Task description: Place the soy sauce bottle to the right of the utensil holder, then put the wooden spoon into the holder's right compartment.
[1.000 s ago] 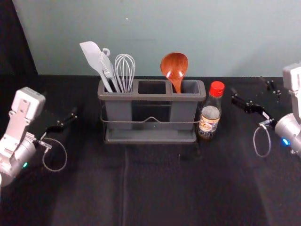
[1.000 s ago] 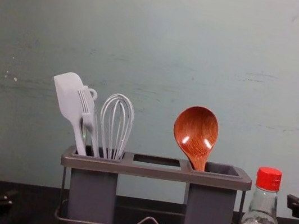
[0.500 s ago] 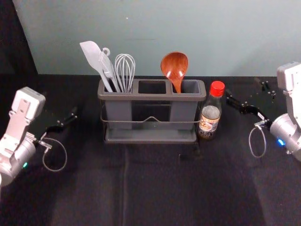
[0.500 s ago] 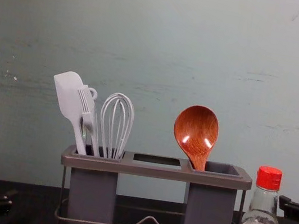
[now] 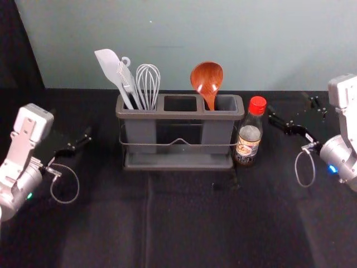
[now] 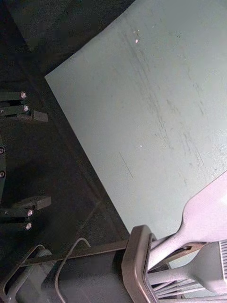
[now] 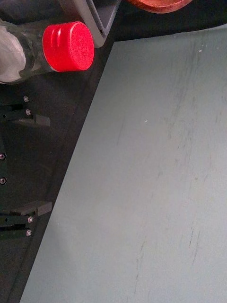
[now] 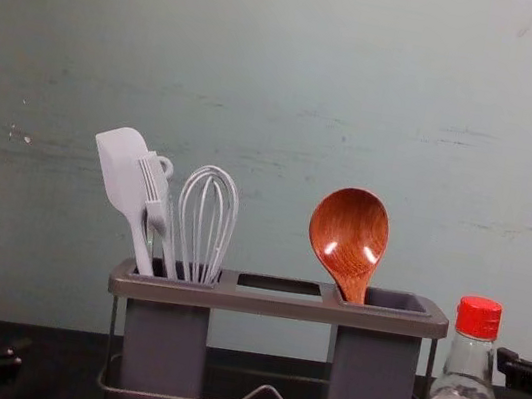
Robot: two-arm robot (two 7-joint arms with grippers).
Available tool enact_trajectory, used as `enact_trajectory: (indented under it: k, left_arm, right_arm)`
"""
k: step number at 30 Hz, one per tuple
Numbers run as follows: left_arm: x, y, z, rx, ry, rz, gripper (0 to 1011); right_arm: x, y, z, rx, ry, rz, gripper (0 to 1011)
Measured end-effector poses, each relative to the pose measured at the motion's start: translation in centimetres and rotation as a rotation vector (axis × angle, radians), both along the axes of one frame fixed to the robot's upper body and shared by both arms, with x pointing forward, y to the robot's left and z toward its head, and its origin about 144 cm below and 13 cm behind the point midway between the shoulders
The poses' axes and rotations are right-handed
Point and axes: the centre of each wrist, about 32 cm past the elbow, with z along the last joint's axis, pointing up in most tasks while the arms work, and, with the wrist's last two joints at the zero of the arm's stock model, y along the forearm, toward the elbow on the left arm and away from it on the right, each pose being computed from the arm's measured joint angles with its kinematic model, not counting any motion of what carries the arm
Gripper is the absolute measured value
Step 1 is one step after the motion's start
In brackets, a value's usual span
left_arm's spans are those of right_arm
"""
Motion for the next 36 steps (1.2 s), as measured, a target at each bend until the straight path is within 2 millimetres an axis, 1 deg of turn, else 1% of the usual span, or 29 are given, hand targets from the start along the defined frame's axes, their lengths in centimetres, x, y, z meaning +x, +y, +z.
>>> enact_trajectory:
  k: [36]
  left_arm:
    - [0.0, 0.0, 0.0, 0.0, 0.0, 0.0, 1000]
  right_arm:
    - [0.02, -0.06, -0.01, 0.001, 0.001, 0.002, 1002]
